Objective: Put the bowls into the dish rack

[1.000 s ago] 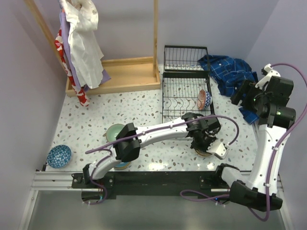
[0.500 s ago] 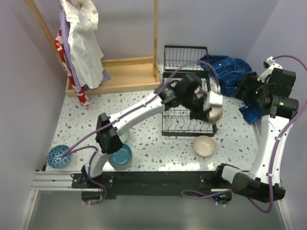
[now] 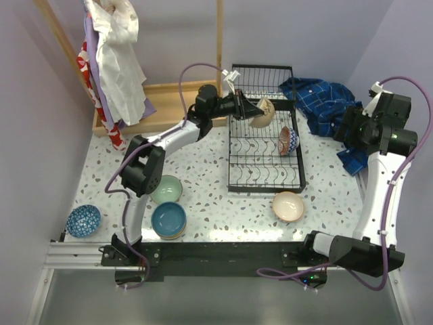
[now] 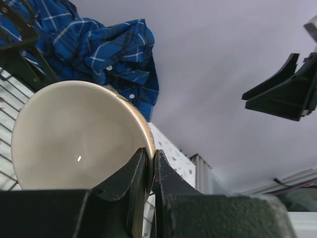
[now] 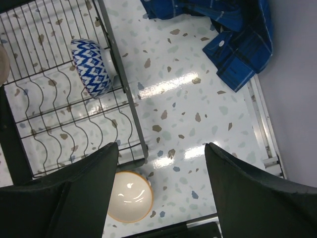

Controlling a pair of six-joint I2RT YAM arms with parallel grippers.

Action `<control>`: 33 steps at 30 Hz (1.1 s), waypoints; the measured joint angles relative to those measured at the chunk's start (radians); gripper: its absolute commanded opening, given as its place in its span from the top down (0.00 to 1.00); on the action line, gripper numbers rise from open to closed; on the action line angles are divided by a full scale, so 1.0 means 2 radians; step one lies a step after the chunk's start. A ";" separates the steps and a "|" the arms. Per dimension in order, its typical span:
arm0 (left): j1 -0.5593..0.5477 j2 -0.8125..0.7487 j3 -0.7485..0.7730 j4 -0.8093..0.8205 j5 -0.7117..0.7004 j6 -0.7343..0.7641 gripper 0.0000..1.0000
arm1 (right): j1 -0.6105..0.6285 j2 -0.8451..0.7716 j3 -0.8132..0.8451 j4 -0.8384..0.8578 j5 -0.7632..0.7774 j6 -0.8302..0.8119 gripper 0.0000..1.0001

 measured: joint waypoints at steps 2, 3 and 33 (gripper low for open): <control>-0.005 0.012 -0.009 0.038 -0.005 -0.047 1.00 | 0.000 0.006 0.000 0.000 0.010 -0.007 0.26; -0.008 0.016 -0.011 0.053 -0.008 -0.067 1.00 | 0.000 0.008 0.000 0.001 0.014 -0.010 0.26; -0.074 0.110 0.023 0.019 -0.179 -0.355 1.00 | 0.000 0.009 -0.068 0.001 0.041 -0.044 0.26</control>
